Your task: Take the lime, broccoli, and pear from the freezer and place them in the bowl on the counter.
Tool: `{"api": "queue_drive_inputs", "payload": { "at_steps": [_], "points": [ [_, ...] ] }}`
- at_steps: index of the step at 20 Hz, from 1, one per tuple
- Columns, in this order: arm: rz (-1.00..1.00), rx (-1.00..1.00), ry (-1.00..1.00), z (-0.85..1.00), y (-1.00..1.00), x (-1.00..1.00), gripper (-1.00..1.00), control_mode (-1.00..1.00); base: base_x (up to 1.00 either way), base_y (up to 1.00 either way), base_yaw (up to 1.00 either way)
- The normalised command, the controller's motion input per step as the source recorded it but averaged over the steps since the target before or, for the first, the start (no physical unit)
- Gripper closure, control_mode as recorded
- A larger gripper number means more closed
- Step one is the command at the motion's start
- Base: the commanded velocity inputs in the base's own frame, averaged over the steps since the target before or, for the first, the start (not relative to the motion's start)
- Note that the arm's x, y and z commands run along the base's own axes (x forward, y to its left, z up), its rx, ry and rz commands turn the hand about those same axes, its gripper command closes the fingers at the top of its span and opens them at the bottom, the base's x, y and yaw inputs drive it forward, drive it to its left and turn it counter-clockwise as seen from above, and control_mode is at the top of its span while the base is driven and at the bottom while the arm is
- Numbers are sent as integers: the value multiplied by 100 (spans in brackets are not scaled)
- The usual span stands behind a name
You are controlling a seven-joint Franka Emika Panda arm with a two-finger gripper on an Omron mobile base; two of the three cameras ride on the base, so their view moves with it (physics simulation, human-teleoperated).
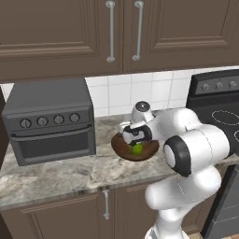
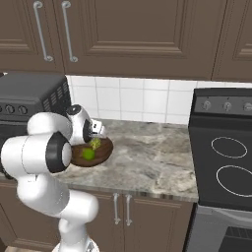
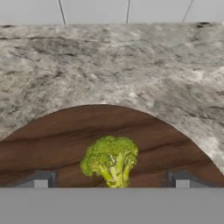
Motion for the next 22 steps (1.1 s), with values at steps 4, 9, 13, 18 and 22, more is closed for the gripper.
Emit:
{"api": "queue_drive_inputs", "payload": {
  "at_steps": [4, 9, 13, 18, 22],
  "points": [
    [0, 0, -27, 81, 0, -80, -100, -100, 0, 0, 0],
    [-1, 0, -50, 97, 0, -100, -100, -100, 0, 0, 0],
    [-6, 0, -58, 100, 0, -100, -100, -100, 0, 0, 0],
    [-6, 0, -47, 100, 0, -100, -100, -100, 0, 0, 0],
    [-8, -4, -43, 100, 1, -100, -100, -100, 0, 0, 0]
  ]
}}
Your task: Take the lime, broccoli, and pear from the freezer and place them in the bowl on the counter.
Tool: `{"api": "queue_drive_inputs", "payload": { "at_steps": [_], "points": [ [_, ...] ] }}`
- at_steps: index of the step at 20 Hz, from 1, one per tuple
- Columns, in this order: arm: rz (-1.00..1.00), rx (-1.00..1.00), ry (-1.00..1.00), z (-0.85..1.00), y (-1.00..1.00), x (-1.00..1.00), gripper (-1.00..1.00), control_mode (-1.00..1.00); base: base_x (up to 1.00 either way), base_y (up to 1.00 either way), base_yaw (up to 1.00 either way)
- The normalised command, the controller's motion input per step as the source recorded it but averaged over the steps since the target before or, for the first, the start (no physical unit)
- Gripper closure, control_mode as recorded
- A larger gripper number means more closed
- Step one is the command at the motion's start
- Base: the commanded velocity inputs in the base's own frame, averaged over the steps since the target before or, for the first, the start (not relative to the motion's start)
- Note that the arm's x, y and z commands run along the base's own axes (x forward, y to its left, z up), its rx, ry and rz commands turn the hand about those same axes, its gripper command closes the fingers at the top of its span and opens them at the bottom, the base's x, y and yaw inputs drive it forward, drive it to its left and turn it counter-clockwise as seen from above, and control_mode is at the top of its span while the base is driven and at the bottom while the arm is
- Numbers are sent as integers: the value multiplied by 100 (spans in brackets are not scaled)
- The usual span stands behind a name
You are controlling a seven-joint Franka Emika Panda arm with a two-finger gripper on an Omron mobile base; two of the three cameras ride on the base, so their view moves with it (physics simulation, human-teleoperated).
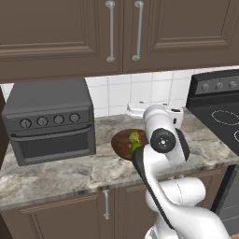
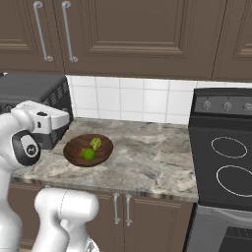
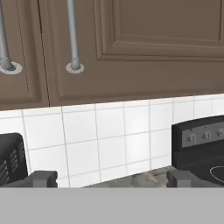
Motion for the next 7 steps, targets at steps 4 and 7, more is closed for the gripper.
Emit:
{"api": "queue_drive_inputs", "payload": {
  "at_steps": [4, 7],
  "points": [
    [-5, 0, -25, 100, 0, -100, -100, -100, 0, 0, 0],
    [0, 0, -11, 80, 11, -100, -100, -100, 0, 0, 0]
  ]
}}
